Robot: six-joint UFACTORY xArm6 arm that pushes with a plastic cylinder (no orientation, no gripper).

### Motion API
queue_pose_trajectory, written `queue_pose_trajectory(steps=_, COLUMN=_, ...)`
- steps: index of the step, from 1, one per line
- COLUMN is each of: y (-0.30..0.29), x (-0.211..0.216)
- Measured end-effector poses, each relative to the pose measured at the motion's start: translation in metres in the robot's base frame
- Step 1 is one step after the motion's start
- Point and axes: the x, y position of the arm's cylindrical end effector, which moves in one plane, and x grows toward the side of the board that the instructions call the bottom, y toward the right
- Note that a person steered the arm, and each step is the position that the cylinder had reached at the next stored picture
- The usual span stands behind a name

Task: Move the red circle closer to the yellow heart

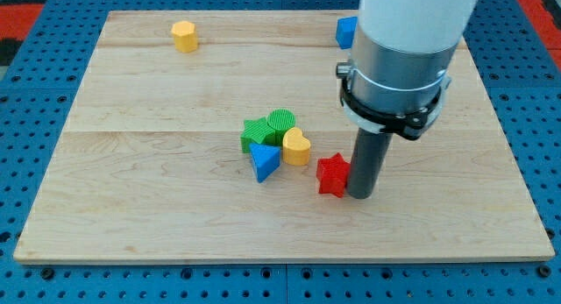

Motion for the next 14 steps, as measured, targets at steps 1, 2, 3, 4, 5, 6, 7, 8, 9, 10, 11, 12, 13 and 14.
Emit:
queue_pose_trajectory(steps=1, y=-0.04, x=0.0)
queue_pose_trajectory(steps=2, y=-0.067, x=0.0)
queue_pose_trajectory(steps=3, y=-0.023, x=0.0)
queue_pose_trajectory(steps=4, y=0.064, x=-0.007)
queue_pose_trajectory(steps=5, y=0.145, x=-0.048)
queue_pose_trajectory(steps=6, y=0.177, x=-0.091)
queue_pose_trajectory(steps=7, y=0.173, x=-0.133)
queue_pose_trajectory(steps=8, y=0.131, x=-0.135)
queue_pose_trajectory(steps=9, y=0.101, x=-0.146)
queue_pose_trajectory(steps=10, y=0.07, x=-0.172)
queue_pose_trajectory(steps=11, y=0.037, x=-0.17)
queue_pose_trajectory(steps=12, y=0.021, x=-0.15)
queue_pose_trajectory(steps=13, y=0.018, x=-0.123)
queue_pose_trajectory(steps=14, y=0.017, x=-0.097)
